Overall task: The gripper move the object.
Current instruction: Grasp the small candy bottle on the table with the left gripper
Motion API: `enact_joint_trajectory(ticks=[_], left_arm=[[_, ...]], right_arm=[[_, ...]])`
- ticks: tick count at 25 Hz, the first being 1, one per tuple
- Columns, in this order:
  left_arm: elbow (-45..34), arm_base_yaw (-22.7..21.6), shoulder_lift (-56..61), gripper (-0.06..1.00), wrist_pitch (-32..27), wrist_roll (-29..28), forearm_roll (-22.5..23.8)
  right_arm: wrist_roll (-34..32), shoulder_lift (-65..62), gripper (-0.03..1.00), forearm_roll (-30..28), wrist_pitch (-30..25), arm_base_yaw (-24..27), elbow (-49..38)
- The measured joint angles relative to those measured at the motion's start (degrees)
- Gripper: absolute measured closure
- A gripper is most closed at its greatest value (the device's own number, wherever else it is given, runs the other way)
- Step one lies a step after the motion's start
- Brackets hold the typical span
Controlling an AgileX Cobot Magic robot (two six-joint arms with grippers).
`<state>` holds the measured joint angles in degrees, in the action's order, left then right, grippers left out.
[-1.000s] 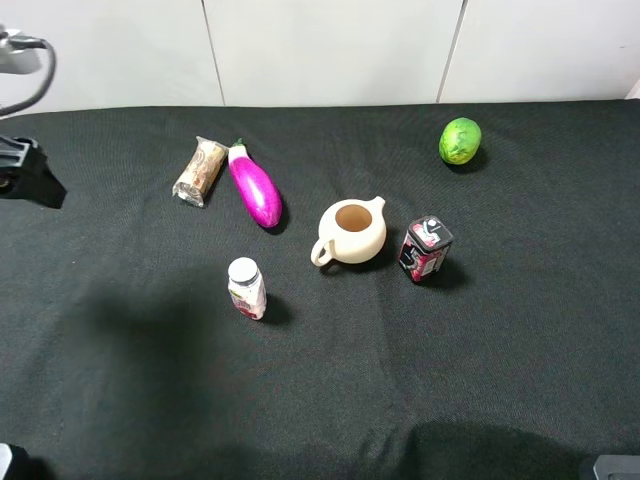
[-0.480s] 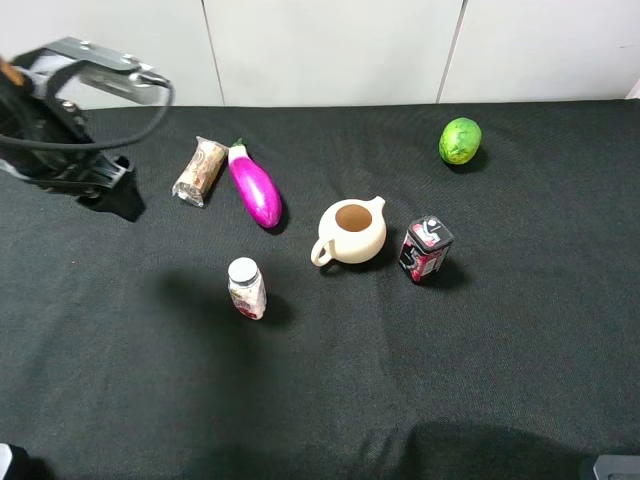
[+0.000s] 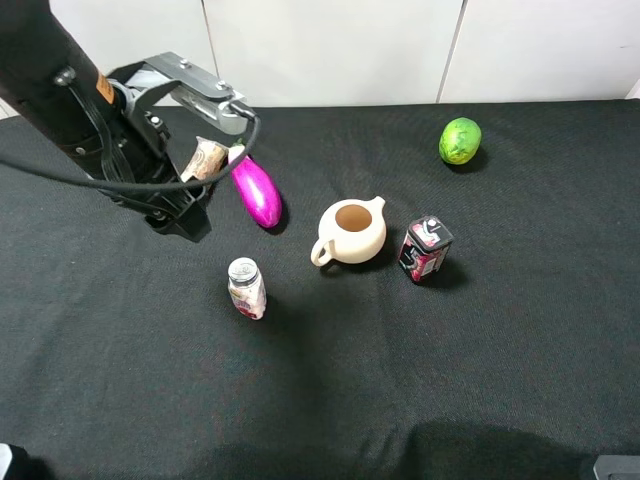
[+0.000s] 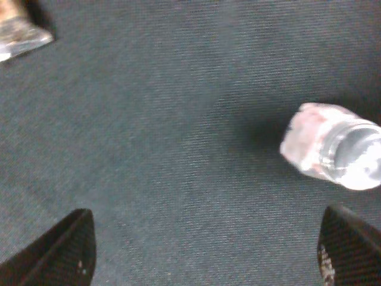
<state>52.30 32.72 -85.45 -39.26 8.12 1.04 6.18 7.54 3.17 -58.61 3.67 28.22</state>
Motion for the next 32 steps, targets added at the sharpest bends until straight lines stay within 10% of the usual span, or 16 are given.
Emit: enact_joint_trajectory(ticks=[18,32], left_arm=[[0.2,13.6,-0.1,0.15,1.7,-5.6,0.0],[3.0,14.4,-11.4,0.15,2.3,-6.5,-1.4]], right_arm=[[0.0,0.0,0.27,0.0,0.0,0.0,0.0],[0.0,0.0,0.27,0.0,0.0,0.0,0.0]])
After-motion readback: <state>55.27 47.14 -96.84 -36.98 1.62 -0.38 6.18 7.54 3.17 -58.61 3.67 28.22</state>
